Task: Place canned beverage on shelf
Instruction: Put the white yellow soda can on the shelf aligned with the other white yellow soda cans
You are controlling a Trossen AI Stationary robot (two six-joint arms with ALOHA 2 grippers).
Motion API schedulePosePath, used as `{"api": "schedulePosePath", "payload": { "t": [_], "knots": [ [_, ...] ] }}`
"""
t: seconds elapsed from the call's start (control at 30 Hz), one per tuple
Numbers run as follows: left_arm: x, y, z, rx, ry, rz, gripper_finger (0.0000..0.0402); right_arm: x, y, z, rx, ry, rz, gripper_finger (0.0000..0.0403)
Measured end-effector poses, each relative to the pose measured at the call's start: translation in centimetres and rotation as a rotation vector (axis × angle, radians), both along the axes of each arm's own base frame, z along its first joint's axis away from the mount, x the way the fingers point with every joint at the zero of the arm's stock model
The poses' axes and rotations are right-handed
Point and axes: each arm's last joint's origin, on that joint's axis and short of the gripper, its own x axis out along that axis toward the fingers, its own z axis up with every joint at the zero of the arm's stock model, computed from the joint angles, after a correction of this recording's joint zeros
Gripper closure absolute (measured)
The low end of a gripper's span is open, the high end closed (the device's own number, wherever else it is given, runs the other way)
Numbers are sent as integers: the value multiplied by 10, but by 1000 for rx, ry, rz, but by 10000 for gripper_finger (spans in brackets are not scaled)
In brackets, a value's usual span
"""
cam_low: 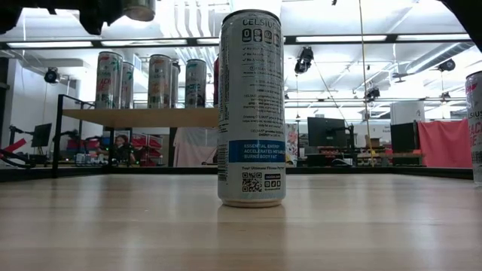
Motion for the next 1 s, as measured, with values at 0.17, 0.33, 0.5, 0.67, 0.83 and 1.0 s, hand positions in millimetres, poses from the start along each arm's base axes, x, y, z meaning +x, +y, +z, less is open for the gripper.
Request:
{"api": "schedulePosePath", "payload": {
  "t": [0.17, 0.33, 0.5, 0.67, 0.83, 1.0],
  "knots": [
    [7, -2, -5, -7, 31, -5, 159, 1, -3, -2, 4, 6, -4, 67],
    [9, -3, -5, -7, 33, -5, 159, 2, -3, -3, 6, 7, -5, 92],
    [8, -3, -4, -15, 25, -9, 157, 2, -4, -3, 31, 2, -14, 162],
    [8, -3, -5, -42, 15, -12, 120, 1, -5, -2, 41, 0, -24, 165],
    [7, -2, -3, -63, -1, 5, 62, 1, -5, -3, 29, 13, -36, 165],
    [3, -1, 0, -34, -5, 14, 30, -6, -7, 7, 10, -4, -68, 165]
  ]
}}
